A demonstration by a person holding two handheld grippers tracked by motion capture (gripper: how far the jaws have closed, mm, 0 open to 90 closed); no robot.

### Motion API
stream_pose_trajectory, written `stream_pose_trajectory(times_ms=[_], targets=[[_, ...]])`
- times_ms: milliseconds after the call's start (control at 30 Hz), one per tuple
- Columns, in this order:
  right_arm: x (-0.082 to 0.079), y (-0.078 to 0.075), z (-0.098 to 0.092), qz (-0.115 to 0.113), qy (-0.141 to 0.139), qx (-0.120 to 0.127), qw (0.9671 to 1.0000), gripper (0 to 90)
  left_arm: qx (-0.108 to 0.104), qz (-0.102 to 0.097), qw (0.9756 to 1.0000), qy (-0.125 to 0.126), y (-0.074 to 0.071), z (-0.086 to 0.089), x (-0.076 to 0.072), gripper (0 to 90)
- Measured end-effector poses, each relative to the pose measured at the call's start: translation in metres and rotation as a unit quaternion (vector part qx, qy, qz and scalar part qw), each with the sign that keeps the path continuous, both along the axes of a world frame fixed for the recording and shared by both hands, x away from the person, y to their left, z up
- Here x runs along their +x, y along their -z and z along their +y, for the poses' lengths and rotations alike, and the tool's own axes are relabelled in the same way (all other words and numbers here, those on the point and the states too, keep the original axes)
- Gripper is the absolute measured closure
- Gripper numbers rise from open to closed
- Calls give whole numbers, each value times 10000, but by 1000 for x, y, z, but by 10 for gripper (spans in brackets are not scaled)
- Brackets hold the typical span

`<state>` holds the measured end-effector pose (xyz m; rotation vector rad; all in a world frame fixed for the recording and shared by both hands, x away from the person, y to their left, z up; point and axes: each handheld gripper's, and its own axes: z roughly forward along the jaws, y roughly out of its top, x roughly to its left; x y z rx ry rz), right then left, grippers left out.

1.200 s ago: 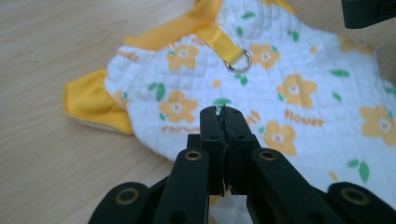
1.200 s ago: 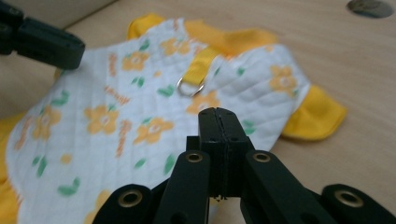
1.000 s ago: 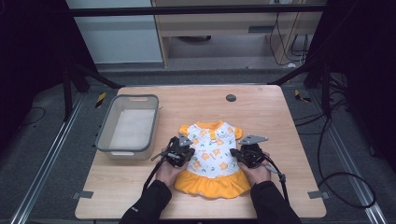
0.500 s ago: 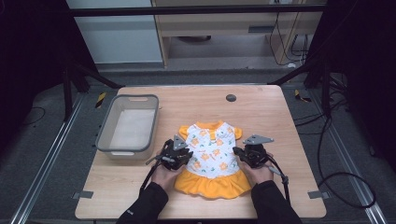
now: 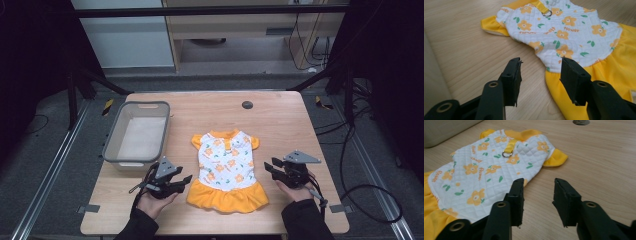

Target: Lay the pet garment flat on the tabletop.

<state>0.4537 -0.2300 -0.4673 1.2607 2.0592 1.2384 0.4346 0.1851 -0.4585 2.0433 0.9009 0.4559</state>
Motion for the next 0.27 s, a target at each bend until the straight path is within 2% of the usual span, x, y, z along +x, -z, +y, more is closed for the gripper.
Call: stream_pose_trajectory(times_ms=[100,167,267], targets=[[-4,2,-7,-68,143,-49,9999,435,-32,-34,9999,-94,2,11,-8,426],[-7,4,-11,-13,204,-36,9998,375,-5,14,9999,-123,4,19,-13,396],[-9,8,-18,28,271,-28,9996,315,-73,86,9997,-218,8,32,-18,366]])
